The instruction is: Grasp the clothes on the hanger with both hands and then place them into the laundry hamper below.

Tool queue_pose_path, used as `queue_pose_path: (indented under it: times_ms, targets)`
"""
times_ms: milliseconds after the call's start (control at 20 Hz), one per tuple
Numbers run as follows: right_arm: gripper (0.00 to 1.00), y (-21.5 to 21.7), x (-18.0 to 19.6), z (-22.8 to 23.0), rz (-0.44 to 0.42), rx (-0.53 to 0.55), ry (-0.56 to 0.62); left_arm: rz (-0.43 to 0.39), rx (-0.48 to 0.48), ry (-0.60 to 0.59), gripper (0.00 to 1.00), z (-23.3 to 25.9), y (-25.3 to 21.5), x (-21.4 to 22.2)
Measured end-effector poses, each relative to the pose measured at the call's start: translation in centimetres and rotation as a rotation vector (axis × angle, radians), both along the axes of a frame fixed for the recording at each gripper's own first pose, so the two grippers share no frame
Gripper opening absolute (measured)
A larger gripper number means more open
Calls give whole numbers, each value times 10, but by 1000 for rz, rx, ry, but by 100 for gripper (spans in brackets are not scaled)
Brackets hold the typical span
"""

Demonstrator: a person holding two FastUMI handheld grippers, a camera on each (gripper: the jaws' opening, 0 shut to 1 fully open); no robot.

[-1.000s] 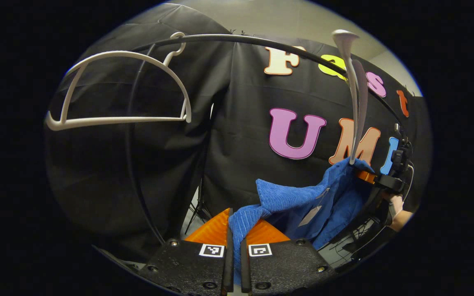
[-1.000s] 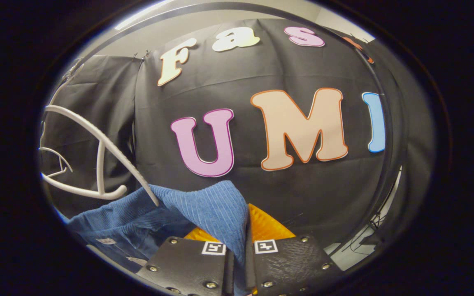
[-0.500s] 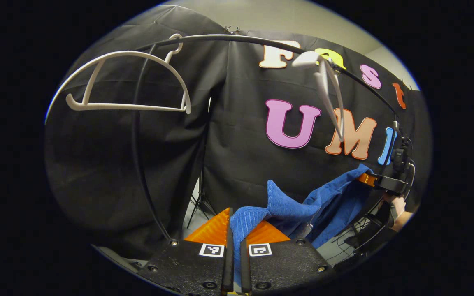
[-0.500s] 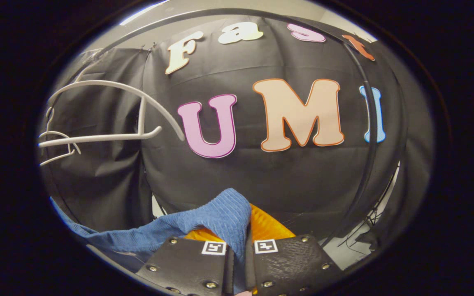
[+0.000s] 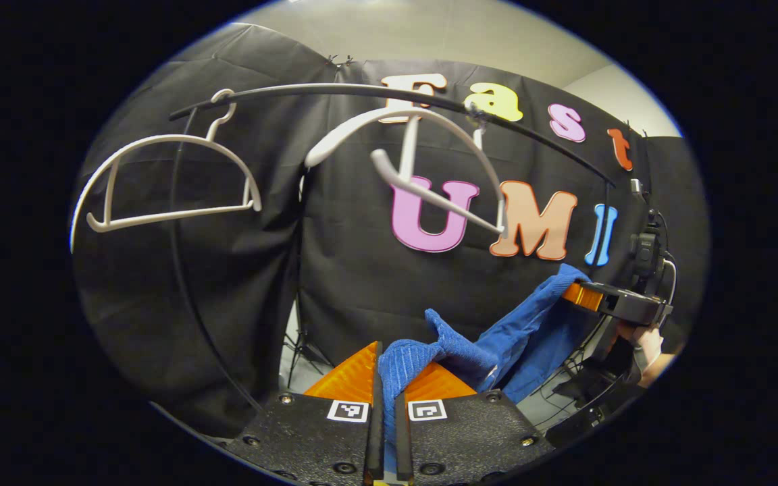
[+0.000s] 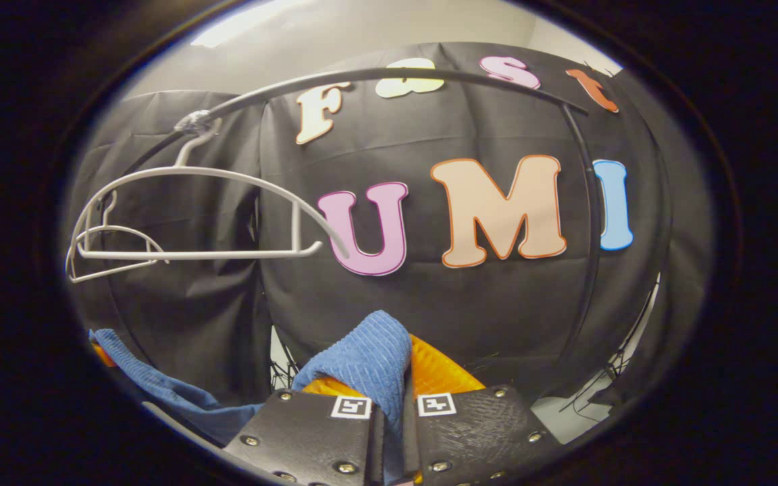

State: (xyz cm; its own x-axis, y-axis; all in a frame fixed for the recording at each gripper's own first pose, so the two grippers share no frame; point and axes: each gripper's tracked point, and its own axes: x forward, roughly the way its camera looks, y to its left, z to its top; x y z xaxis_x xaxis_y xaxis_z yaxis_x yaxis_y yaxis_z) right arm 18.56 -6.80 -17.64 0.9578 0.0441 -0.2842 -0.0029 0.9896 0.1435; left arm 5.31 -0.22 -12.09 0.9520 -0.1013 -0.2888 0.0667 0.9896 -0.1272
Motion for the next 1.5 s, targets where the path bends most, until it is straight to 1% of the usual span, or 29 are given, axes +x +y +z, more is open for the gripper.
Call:
queue_pose_path:
  times_ms: [50,300,350,450,650,950,1250,1300,1350,1400,1500]
  targets:
    - [11,5,-5,6,12,8,-7,-18,-7,-8,6,3,-9,2]
    - [11,24,-21,24,53,45,-26,-99,-35,-48,6,22,-52,22]
    - [11,27,-23,27,59,53,-28,-113,-44,-59,9,26,-60,25]
    - [11,33,-28,31,74,64,-30,-145,-57,-73,7,31,-77,37]
    - [11,41,-38,39,88,74,-40,-194,-74,-89,7,37,-109,48]
    - [11,28,-47,30,55,95,-22,-212,-134,-71,8,30,-141,58]
    - [11,20,-48,21,42,61,-3,-213,-144,-47,8,19,-147,63]
    - [11,19,-48,20,39,57,0,-214,-146,-40,6,16,-148,64]
    - [11,20,-49,19,39,55,2,-219,-149,-32,10,14,-148,61]
    - [11,21,-50,18,38,52,4,-222,-150,-25,11,12,-148,62]
    - [11,18,-47,16,34,50,9,-238,-148,-3,20,3,-151,60]
